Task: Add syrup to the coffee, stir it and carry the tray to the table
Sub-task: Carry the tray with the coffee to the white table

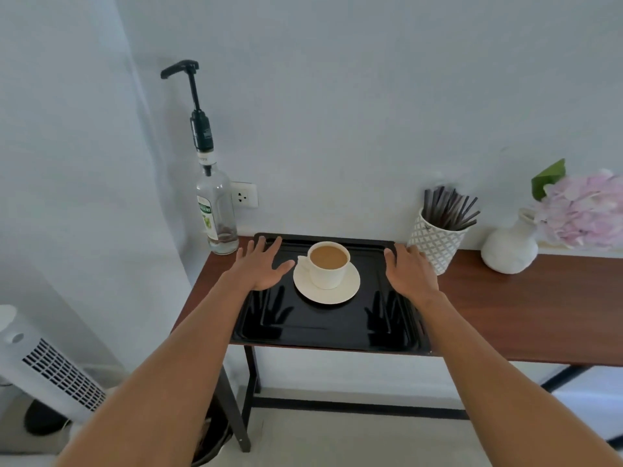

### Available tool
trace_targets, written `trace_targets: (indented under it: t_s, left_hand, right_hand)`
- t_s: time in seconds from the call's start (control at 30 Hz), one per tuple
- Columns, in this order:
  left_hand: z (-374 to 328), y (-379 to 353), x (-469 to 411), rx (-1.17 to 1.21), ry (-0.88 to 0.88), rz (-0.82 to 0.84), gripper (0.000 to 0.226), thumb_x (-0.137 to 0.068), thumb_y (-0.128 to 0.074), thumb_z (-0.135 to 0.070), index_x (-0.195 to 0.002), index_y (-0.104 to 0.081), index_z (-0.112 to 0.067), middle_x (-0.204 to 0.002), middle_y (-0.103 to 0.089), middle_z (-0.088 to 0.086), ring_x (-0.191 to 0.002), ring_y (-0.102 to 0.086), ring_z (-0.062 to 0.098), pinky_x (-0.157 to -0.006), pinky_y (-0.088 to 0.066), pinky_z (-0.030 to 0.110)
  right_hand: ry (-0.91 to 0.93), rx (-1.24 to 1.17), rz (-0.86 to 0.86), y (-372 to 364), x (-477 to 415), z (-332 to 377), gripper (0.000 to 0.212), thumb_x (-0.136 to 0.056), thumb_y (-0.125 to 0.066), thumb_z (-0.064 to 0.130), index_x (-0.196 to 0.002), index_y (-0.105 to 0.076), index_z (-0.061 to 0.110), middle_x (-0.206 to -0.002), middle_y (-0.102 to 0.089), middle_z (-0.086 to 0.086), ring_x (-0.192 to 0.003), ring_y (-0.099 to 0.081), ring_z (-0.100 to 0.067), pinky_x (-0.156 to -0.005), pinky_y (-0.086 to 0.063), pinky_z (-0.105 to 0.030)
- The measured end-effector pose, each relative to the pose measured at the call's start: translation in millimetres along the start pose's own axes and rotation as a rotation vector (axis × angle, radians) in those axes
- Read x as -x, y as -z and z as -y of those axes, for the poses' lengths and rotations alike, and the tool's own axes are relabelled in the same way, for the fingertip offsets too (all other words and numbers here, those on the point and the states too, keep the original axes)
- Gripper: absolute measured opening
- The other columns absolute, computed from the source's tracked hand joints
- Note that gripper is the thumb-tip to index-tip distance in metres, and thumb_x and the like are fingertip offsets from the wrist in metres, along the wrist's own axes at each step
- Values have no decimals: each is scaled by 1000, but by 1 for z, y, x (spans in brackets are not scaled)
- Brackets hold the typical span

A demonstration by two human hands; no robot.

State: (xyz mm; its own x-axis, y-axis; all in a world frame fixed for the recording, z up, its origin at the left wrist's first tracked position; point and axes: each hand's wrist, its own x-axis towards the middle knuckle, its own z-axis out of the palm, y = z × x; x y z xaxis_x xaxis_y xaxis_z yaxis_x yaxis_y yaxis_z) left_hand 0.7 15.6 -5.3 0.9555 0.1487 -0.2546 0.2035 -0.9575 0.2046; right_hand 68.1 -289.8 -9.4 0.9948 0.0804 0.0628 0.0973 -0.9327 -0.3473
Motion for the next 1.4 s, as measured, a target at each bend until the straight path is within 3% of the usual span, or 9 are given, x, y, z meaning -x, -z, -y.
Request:
trace_targets:
  t_s: [0.17,0.3,0.47,0.6,0.7,0.83,1.07,1.4]
  left_hand:
    - [23,-30,10,-14,121,-23,78,-104,-29,-60,-164,5,-23,-172,4,19,-159,1,36,-127,-6,52]
    - [35,-51,19,-33,186,-82,74,-107,-37,-47,-164,-5,-13,-170,-9,22,-157,-14,39,-125,-23,51]
    - [37,-63,22,-84,169,-271,58,-107,-42,-30,-158,-28,-7,-149,-45,21,-133,-49,38,-106,-47,46]
    - [32,-65,19,-31,185,-305,55,-108,-41,-28,-159,-28,-11,-136,-49,21,-115,-60,36,-86,-55,45]
    - [31,-67,15,-44,188,-314,56,-109,-37,-30,-161,-23,-14,-128,-53,19,-98,-68,36,-75,-55,42]
    - [32,-67,5,-58,199,-346,56,-109,-36,-32,-162,-24,-17,-114,-62,19,-91,-70,36,-69,-52,40]
    - [36,-69,-5,41,201,-420,55,-107,-40,-31,-160,-30,-20,-84,-73,18,-78,-71,37,-61,-47,37]
    - [39,-71,-5,99,213,-473,51,-105,-45,-32,-155,-41,-23,-74,-73,13,-72,-71,33,-61,-48,36]
  right_hand:
    - [2,116,37,-26,8,-28,50,-107,-39,39,-149,-42,12,-143,-44,-25,-133,-41,-42,-106,-39,-51]
    - [-11,190,36,-43,15,-43,56,-105,-43,37,-154,-34,13,-149,-37,-26,-132,-41,-41,-105,-41,-49]
    - [19,203,24,-52,16,-50,58,-106,-43,31,-159,-26,12,-144,-43,-25,-123,-51,-40,-100,-46,-47]
    - [-3,161,23,-57,18,-44,59,-107,-42,27,-160,-22,12,-139,-45,-23,-114,-59,-38,-81,-54,-44]
    - [-5,184,5,-59,18,-43,58,-108,-40,26,-161,-22,12,-138,-47,-23,-103,-65,-36,-71,-53,-40]
    - [-9,236,2,-60,16,-43,56,-108,-39,27,-160,-24,13,-136,-50,-23,-89,-71,-32,-59,-45,-33]
    - [-18,192,-31,-63,15,-42,55,-108,-40,25,-160,-26,13,-127,-54,-25,-85,-70,-36,-59,-46,-35]
    - [-44,76,-54,-64,13,-43,53,-108,-42,23,-158,-31,13,-115,-57,-26,-84,-69,-40,-69,-57,-45]
